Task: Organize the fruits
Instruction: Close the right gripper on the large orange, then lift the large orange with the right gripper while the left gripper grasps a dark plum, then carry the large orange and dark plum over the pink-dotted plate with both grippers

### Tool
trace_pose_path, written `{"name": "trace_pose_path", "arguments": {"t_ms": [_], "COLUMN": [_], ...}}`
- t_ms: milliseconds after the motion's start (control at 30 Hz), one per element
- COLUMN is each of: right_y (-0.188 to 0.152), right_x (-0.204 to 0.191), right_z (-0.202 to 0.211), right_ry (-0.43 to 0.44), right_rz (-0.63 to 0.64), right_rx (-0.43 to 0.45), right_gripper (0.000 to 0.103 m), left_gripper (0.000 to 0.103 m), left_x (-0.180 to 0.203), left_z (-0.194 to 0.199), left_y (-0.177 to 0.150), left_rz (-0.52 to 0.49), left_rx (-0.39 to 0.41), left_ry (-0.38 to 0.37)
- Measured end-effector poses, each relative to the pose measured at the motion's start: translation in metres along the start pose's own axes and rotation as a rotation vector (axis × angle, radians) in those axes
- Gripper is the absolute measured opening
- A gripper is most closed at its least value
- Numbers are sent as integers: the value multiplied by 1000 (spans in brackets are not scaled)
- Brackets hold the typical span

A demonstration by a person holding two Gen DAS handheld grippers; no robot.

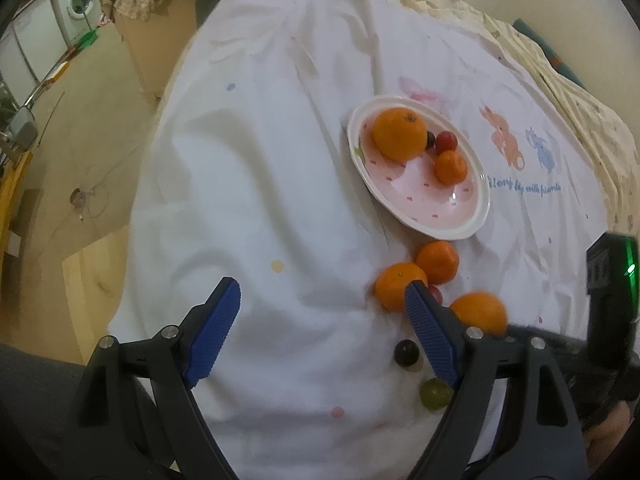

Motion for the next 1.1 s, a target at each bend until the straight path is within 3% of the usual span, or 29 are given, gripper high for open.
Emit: {"name": "trace_pose_path", "arguments": {"t_ms": [233, 300, 500, 633, 700, 767, 933, 1100], "right_y": [10, 8, 7, 8, 9, 10, 10, 13], "right_x": [27, 39, 56, 66, 69, 69, 67, 62], "right_z": [35, 41, 43, 43, 43, 42, 40, 46], "right_ry": [-6, 0, 17, 17, 15, 15, 18, 33], "right_rz": [-104, -141, -211, -234, -241, -241, -233, -227], "right_rx": [115, 133, 134, 129, 130, 132, 130, 154], "right_gripper": [65, 65, 65, 65, 65, 65, 65, 65], "left_gripper": [80, 66, 45, 42, 27, 19, 18, 18], "left_x": [38, 51, 69, 69, 72, 75, 77, 68], "left_z": [-31, -41, -73, -84, -86, -87, -84, -76], "left_y": [-25, -34, -55, -59, -62, -64, -66, -65], "left_rz": [-114, -152, -169, -168, -199, -200, -217, -174], "left_rx": [-98, -133, -218, -242, -244, -254, -241, -222], "left_ry": [17, 13, 13, 40, 56, 31, 34, 33]}}
Point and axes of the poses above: each gripper's, at about its wrist camera, not at the fingertips, and z roughly against the way its jaws point, x to its right, y to its top, the point moved 5 cm from there along -z, roughly the way its jaws point, and after that the axes turned 10 degrees about -y, right-handed, at the moved point
